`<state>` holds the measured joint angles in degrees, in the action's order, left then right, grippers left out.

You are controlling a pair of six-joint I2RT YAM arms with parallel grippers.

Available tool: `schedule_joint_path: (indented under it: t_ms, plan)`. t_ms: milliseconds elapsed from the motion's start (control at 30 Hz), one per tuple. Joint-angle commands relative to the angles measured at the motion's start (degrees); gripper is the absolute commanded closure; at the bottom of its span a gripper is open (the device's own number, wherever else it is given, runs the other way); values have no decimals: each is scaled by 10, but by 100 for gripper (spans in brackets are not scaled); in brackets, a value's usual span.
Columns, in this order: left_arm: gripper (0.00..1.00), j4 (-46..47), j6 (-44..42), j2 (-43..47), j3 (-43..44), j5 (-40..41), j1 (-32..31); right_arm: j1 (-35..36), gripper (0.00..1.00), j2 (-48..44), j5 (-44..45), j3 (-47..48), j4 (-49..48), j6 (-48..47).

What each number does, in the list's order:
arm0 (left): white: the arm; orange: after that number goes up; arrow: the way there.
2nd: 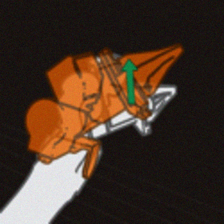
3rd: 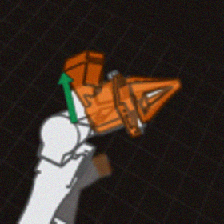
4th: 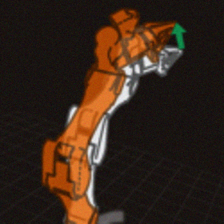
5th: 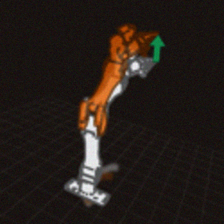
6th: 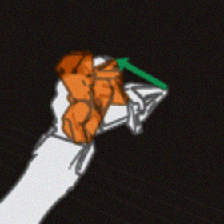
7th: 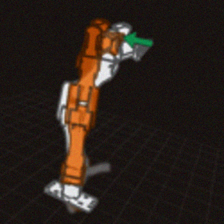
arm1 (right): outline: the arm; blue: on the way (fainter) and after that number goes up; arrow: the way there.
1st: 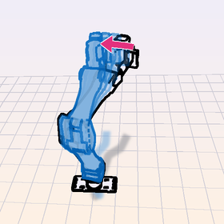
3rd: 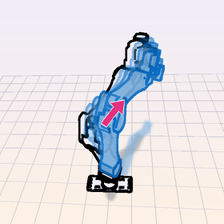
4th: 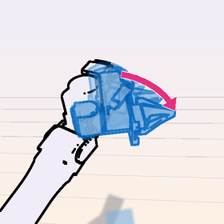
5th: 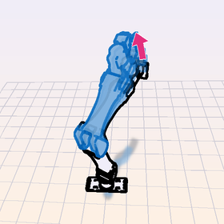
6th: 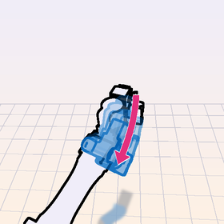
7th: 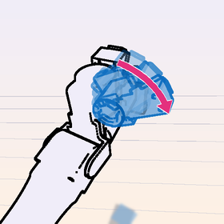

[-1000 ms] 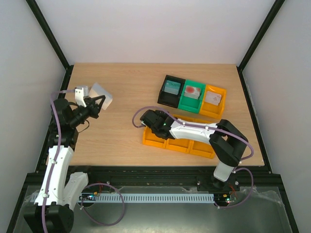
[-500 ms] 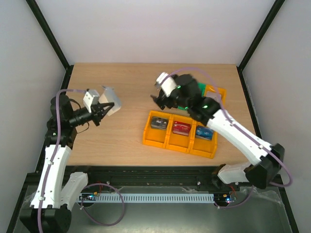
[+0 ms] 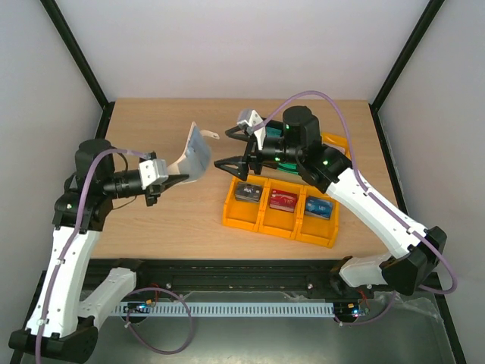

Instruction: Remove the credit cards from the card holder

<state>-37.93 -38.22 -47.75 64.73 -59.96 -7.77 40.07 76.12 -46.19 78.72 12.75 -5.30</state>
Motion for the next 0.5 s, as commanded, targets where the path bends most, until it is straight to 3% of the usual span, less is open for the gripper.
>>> schedule_joint_path:
  t_ms: [0, 200, 467]
  plan:
    - [98, -36, -85, 5, 22, -15, -4, -1, 1, -17, -37, -2, -38, 3]
    - [98, -134, -227, 2, 58, 26, -20, -5, 1, -11, -48, 16, -32, -20]
    - [98, -128, -232, 5, 67, 30, -23, -5, 1, 10, -56, 29, -32, -11]
